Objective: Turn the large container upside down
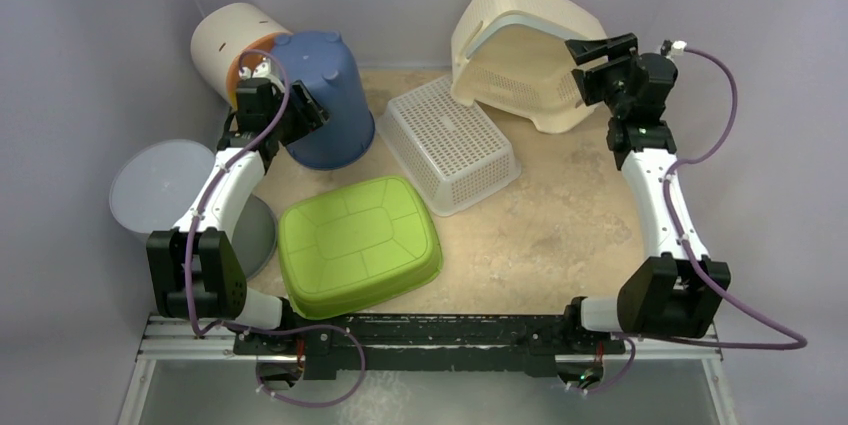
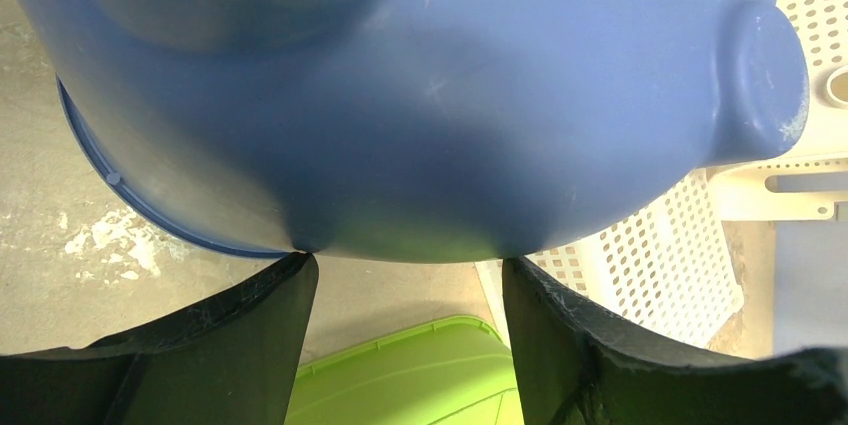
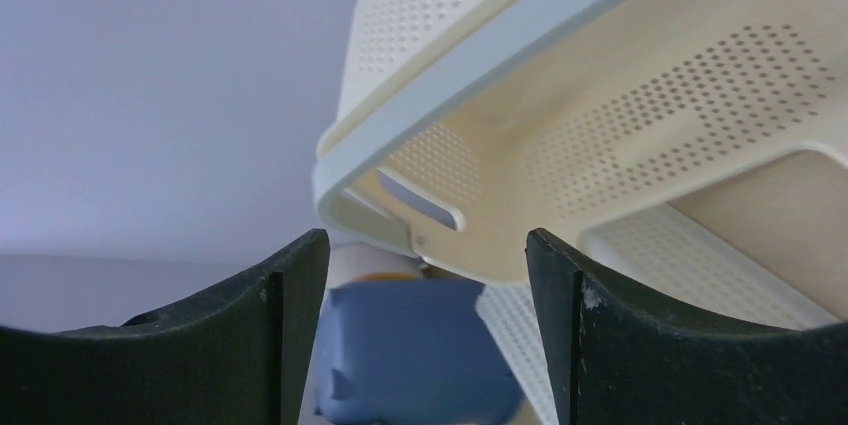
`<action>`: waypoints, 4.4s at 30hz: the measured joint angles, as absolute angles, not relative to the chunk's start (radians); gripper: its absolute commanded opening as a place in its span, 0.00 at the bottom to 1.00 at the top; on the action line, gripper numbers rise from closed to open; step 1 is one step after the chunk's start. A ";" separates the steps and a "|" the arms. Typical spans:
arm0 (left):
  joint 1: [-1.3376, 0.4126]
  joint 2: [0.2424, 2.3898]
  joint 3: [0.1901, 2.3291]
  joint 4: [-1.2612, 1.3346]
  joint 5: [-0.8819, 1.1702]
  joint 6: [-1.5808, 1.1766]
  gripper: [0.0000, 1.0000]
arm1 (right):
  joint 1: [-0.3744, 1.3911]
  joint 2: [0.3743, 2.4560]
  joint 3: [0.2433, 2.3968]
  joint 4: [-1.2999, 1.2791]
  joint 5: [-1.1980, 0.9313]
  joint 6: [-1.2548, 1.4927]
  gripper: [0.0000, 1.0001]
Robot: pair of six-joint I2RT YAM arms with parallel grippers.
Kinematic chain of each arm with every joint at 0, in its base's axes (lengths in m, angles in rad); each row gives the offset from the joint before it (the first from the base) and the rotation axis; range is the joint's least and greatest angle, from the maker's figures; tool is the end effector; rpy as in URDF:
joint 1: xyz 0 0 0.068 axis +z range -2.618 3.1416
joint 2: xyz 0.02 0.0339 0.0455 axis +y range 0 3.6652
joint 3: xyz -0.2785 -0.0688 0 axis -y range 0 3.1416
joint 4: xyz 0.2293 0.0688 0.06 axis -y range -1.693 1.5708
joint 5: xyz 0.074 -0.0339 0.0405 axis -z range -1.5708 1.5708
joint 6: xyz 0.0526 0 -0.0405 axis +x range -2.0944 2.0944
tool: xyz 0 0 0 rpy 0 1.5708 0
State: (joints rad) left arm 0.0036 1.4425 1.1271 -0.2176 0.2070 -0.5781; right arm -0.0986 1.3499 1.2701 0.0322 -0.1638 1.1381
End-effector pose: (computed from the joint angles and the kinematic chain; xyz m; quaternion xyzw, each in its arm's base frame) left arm 0.3291 -0.0096 0.3119 -0.1986 0.8421 -0.2258 0.4476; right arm 0.3174 -0.0228 0.4208 0.3721 0.6205 0.3930 0.5675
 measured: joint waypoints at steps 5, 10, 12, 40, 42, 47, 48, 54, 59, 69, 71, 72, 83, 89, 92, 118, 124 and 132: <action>0.004 1.443 1.128 -0.219 0.210 -0.578 0.67 | -0.088 1.400 1.240 0.231 -0.147 1.295 0.74; 0.004 1.443 1.135 -0.229 0.213 -0.559 0.67 | -0.064 1.513 1.258 0.345 -0.143 1.391 0.73; 0.004 1.442 1.137 -0.231 0.213 -0.556 0.67 | -0.052 1.544 1.258 0.357 -0.137 1.417 0.71; 0.004 1.442 1.137 -0.257 0.205 -0.530 0.67 | -0.031 1.864 1.309 0.944 -0.150 1.547 0.00; 0.004 1.442 1.137 -0.257 0.205 -0.530 0.67 | -0.036 1.870 1.309 0.965 -0.152 1.507 0.00; 0.004 1.442 1.137 -0.257 0.205 -0.530 0.67 | -0.046 1.870 1.309 0.971 -0.168 1.435 0.00; 0.004 1.442 1.137 -0.257 0.205 -0.530 0.67 | -0.049 1.870 1.306 0.974 -0.172 1.432 0.00; 0.004 1.442 1.137 -0.257 0.205 -0.530 0.67 | -0.059 1.755 1.151 0.989 -0.165 1.430 0.00; 0.004 1.441 1.137 -0.256 0.205 -0.530 0.67 | -0.070 1.568 0.930 0.934 -0.152 1.385 0.00; 0.004 1.441 1.137 -0.252 0.206 -0.530 0.67 | -0.107 1.327 0.609 0.903 -0.089 1.404 0.00; 0.004 1.441 1.137 -0.252 0.206 -0.530 0.67 | -0.108 1.303 0.581 0.908 -0.086 1.408 0.04; 0.004 1.441 1.137 -0.253 0.206 -0.529 0.67 | -0.110 1.296 0.573 0.907 -0.084 1.412 0.09; 0.004 1.441 1.137 -0.252 0.206 -0.529 0.67 | -0.121 1.411 0.743 0.785 -0.078 1.362 0.64; 0.004 1.441 1.137 -0.251 0.205 -0.529 0.67 | -0.120 1.477 0.838 0.717 -0.070 1.356 0.65; 0.004 1.441 1.136 -0.248 0.205 -0.530 0.67 | -0.120 1.506 0.879 0.707 -0.071 1.357 0.65; 0.004 1.452 1.137 -0.255 0.202 -0.512 0.67 | -0.116 1.650 1.075 0.803 0.040 1.467 0.68; 0.004 1.460 1.137 -0.255 0.202 -0.512 0.67 | -0.112 1.650 1.088 0.734 0.061 1.496 0.62; 0.004 1.460 1.137 -0.257 0.200 -0.510 0.67 | -0.112 1.686 1.087 0.720 0.060 1.537 0.00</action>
